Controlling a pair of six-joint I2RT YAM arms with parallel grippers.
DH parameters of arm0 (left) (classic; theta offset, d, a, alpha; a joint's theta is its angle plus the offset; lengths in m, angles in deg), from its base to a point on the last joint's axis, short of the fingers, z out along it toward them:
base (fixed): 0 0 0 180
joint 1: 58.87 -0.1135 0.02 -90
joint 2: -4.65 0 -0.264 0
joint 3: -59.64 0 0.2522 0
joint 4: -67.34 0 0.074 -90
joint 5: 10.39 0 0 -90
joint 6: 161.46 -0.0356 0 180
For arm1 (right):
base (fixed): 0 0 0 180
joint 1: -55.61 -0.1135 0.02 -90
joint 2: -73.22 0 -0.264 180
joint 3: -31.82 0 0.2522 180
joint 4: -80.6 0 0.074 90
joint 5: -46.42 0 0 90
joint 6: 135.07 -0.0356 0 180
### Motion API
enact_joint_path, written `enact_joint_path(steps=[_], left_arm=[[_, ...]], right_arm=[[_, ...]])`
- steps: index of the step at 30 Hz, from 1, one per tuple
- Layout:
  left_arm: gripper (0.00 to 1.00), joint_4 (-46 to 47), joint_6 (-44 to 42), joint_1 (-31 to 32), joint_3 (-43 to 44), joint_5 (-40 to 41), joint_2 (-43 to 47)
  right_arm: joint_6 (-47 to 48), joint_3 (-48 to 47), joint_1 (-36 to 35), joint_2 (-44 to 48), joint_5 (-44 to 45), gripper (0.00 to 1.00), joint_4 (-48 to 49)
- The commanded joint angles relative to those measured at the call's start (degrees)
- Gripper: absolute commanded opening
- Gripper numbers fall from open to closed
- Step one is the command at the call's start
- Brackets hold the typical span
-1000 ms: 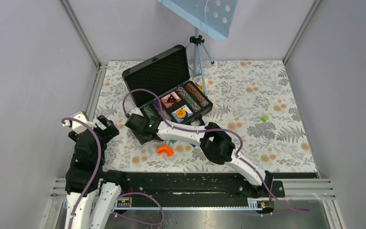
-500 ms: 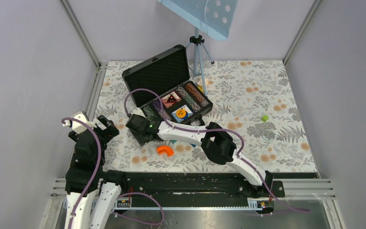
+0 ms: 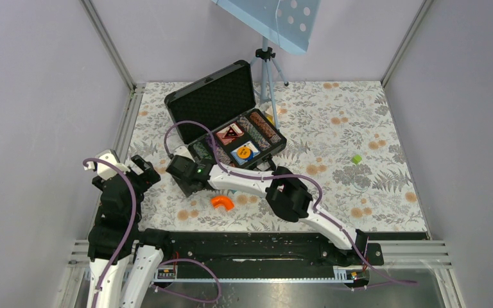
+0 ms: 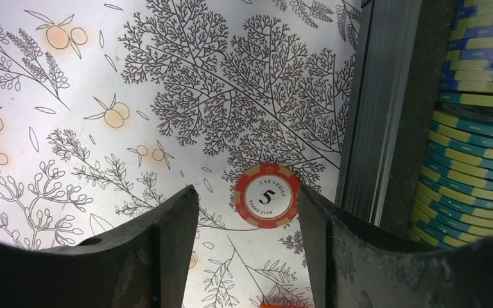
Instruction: Pack up texas hold em set
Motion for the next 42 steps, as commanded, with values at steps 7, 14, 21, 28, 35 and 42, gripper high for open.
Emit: enact_joint_path(steps=[7,14,21,28,35,42], left_arm=[[0.87,2.5,-0.5,0.3,0.0,1.3,0.6],[0.87,2.5,-0.6,0.4,0.0,1.3,0.6],[0.87,2.5,-0.6,0.4,-0.1,1.2,0.6],[0.87,2.6,-0.6,0.4,-0.1,1.2,0.6],[0.87,2.6,-0.6,0.5,-0.1,1.1,0.6],[0.87,2.6,-0.6,0.6,-0.1,1.1,0.6]], right_arm=[[-0.3,-3.9,0.6,-4.9,4.5,0.65,-9.8],[-0.9,-3.7,0.6,-5.5,2.2,0.62,-10.6],[-1.6,-0.1,0.1,-2.6,-0.1,0.55,-9.6],[-2.2,7.4,-1.4,1.8,-1.2,0.55,-6.4],[-2.8,11.3,-1.9,4.0,0.5,0.64,-5.0],[-1.9,11.4,-2.0,3.5,3.5,0.70,-6.5]])
